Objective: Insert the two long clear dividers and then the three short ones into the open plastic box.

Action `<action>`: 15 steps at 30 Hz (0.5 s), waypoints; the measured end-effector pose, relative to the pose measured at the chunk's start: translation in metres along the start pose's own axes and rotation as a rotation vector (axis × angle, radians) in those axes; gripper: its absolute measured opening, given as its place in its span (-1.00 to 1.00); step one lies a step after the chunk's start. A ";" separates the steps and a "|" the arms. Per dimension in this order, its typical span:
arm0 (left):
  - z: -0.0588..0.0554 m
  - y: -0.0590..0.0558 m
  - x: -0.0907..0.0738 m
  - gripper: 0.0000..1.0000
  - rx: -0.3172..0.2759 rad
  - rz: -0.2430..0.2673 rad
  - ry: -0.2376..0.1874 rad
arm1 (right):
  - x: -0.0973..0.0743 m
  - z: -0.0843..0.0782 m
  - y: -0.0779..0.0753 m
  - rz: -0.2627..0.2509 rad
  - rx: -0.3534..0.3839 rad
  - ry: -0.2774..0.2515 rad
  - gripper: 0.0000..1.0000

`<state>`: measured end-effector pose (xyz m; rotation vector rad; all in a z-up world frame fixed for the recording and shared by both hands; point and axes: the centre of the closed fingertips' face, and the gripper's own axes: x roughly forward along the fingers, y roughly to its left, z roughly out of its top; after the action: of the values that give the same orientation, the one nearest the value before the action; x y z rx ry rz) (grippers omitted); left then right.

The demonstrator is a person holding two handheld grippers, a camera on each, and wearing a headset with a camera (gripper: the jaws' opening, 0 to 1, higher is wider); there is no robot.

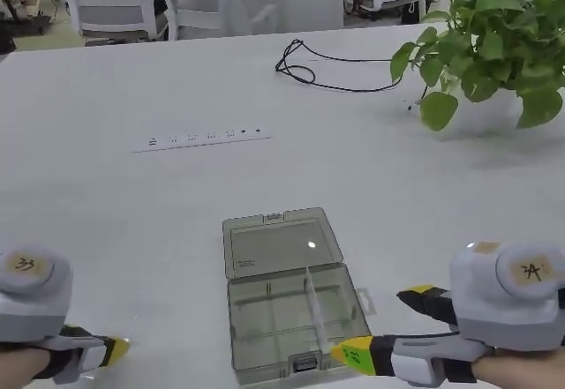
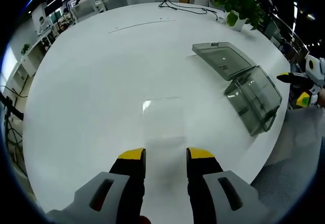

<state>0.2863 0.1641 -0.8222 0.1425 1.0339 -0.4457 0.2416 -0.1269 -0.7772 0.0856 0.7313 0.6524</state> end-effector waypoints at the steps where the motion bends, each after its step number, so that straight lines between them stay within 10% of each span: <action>1: 0.002 -0.001 -0.002 -0.40 0.002 0.000 -0.006 | 0.000 0.000 0.000 0.000 0.001 0.000 0.64; 15: 0.053 -0.040 -0.018 -0.40 0.020 -0.092 -0.151 | 0.001 0.015 0.005 0.008 -0.001 -0.022 0.59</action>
<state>0.3037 0.1167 -0.7759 0.0781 0.8897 -0.5422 0.2490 -0.1205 -0.7650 0.0944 0.7099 0.6588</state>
